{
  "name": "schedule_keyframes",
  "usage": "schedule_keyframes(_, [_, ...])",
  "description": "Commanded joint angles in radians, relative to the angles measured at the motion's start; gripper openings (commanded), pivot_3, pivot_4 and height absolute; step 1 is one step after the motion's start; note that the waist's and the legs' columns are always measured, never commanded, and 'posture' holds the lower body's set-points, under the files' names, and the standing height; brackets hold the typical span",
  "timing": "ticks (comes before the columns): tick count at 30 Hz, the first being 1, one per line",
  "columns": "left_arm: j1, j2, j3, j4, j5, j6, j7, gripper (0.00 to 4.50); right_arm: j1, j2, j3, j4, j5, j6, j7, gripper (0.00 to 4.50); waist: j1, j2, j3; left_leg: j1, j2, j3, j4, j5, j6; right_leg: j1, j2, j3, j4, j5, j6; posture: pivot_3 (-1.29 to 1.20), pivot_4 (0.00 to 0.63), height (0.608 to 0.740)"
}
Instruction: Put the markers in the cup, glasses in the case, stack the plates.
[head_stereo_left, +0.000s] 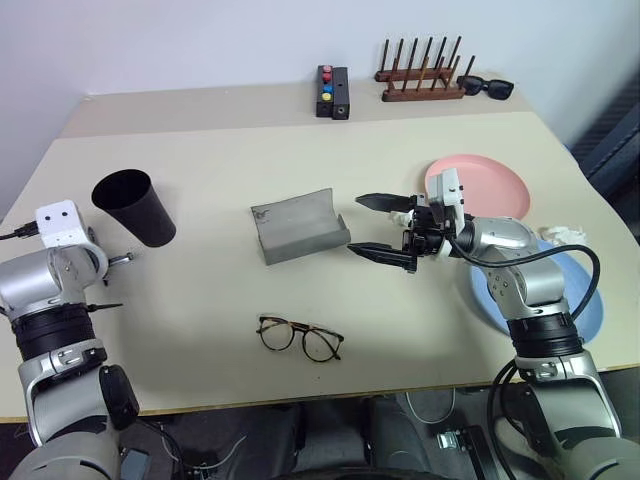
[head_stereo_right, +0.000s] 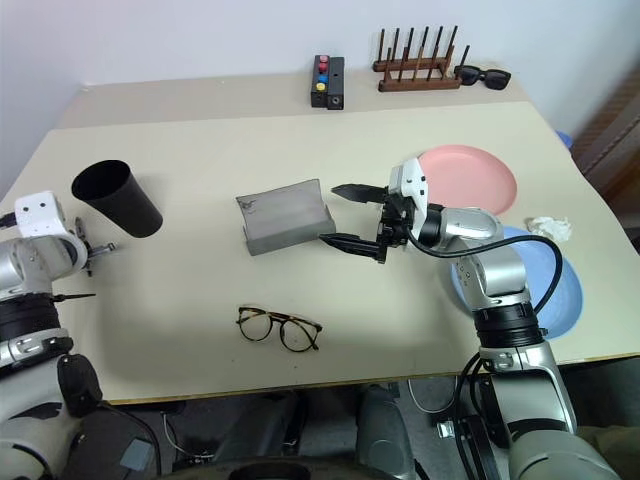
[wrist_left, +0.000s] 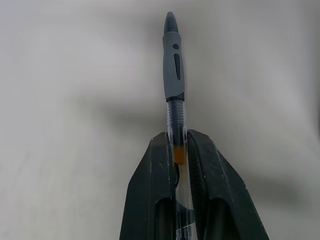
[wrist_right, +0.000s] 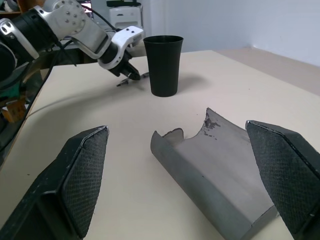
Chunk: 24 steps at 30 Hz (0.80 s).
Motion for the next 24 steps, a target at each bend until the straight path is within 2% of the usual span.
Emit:
schedule_keyframes(1, [0.023, 0.024, 0.015, -0.107, -0.005, 0.039, -0.02, 0.06, -0.022, -0.003, -0.017, -0.026, 0.014, -0.009, 0.005, 4.5, 0.0, 0.0, 0.0, 0.0, 0.0, 0.0, 0.0, 0.0, 0.0, 0.0, 0.0, 0.0, 0.0, 0.0, 0.0, 0.0, 0.15, 0.74])
schedule_keyframes(12, [0.355, 0.105, -0.011, -0.586, -0.137, 0.24, -0.271, 0.06, -0.034, 0.004, -0.014, -0.001, 0.008, -0.021, 0.019, 4.5, -0.001, 0.0, 0.0, 0.0, 0.0, 0.0, -0.001, 0.0, 0.0, 0.0, 0.0, 0.0, 0.0, 0.0, 0.0, 0.0, 0.15, 0.74])
schedule_keyframes(20, [0.526, 0.2, -0.061, -0.731, -0.217, 0.203, -0.445, 0.06, -0.06, 0.019, -0.003, 0.019, -0.003, -0.025, 0.019, 4.5, 0.004, 0.0, 0.0, 0.0, 0.0, 0.0, -0.001, 0.0, 0.0, 0.0, 0.0, 0.0, -0.001, 0.0, 0.0, 0.0, 0.15, 0.74])
schedule_keyframes(24, [0.581, 0.215, -0.09, -0.802, -0.227, 0.059, -0.511, 0.06, -0.059, 0.02, -0.006, 0.011, -0.003, -0.019, 0.013, 4.5, 0.003, 0.0, 0.0, 0.0, 0.0, 0.0, -0.002, 0.0, 0.0, 0.0, 0.0, 0.001, -0.002, 0.0, 0.0, 0.0, 0.15, 0.74])
